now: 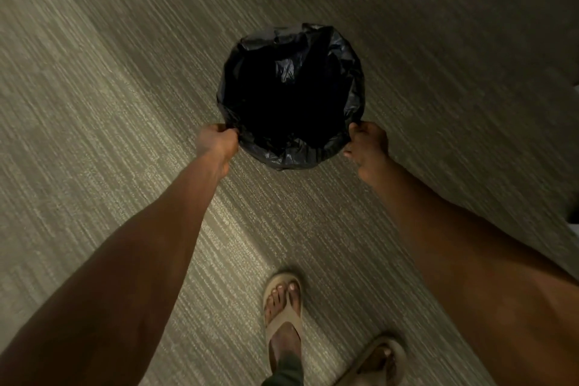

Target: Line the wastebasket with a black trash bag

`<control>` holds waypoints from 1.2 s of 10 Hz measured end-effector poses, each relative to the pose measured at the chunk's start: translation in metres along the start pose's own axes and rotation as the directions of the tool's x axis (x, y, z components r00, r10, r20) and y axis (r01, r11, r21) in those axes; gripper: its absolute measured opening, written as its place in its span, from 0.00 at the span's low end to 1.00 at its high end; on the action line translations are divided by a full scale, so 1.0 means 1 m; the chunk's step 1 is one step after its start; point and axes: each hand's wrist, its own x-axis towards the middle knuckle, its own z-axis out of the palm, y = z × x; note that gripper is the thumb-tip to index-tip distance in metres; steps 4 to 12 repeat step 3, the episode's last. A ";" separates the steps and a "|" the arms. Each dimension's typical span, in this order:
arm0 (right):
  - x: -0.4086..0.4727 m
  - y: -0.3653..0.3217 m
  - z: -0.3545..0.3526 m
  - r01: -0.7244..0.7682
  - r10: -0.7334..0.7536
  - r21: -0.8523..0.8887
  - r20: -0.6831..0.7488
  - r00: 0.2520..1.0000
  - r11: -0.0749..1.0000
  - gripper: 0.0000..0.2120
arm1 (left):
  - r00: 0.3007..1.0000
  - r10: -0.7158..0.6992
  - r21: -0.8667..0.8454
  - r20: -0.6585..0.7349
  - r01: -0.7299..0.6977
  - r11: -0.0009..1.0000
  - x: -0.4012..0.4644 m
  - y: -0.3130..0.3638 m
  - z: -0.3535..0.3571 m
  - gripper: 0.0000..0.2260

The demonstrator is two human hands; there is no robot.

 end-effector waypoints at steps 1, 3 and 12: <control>-0.003 -0.002 -0.004 -0.002 0.002 -0.012 0.008 1.000 1.000 0.08 | 1.000 -0.001 -0.029 0.013 0.002 1.000 -0.005 -0.002 -0.001 0.12; -0.019 -0.020 -0.022 0.071 -0.089 -0.219 -0.075 0.993 0.973 0.21 | 0.999 0.006 0.001 0.036 -0.006 1.000 -0.022 -0.002 -0.003 0.17; -0.019 -0.020 -0.022 0.071 -0.089 -0.219 -0.075 0.993 0.973 0.21 | 0.999 0.006 0.001 0.036 -0.006 1.000 -0.022 -0.002 -0.003 0.17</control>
